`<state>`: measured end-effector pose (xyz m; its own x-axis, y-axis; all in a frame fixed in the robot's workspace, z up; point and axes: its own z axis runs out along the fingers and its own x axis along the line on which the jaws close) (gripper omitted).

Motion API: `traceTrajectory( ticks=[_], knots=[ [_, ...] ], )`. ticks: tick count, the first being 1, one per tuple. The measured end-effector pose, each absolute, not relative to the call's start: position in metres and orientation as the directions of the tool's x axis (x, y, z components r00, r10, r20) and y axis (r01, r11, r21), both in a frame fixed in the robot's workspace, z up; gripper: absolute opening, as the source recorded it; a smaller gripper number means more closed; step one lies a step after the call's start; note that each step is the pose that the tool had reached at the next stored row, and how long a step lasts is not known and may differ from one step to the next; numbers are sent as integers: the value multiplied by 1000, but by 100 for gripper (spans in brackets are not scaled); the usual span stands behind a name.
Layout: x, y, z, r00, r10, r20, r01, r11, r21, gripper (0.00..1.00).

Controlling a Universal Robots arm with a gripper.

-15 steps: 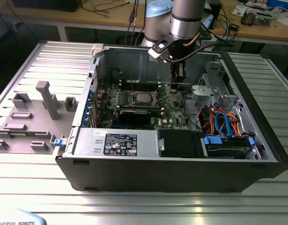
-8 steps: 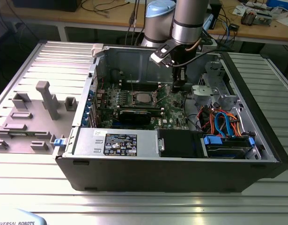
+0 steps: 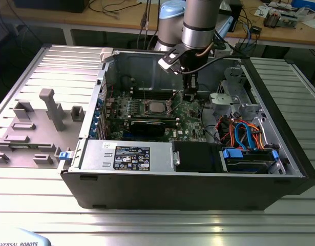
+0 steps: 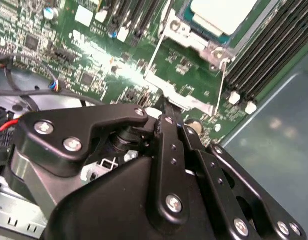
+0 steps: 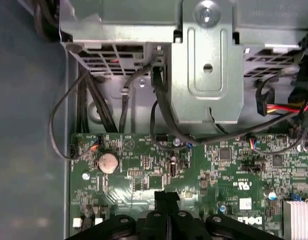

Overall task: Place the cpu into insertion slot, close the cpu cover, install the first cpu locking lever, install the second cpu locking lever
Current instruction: 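Close the cpu cover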

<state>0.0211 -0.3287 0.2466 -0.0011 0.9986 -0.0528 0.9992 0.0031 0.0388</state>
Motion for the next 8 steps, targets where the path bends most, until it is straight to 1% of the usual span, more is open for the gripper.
traceTrajectory(
  ticks=[8],
  knots=[
    [14, -329, 247, -1, 999, -53, 999, 3, 39, 11]
  ],
)
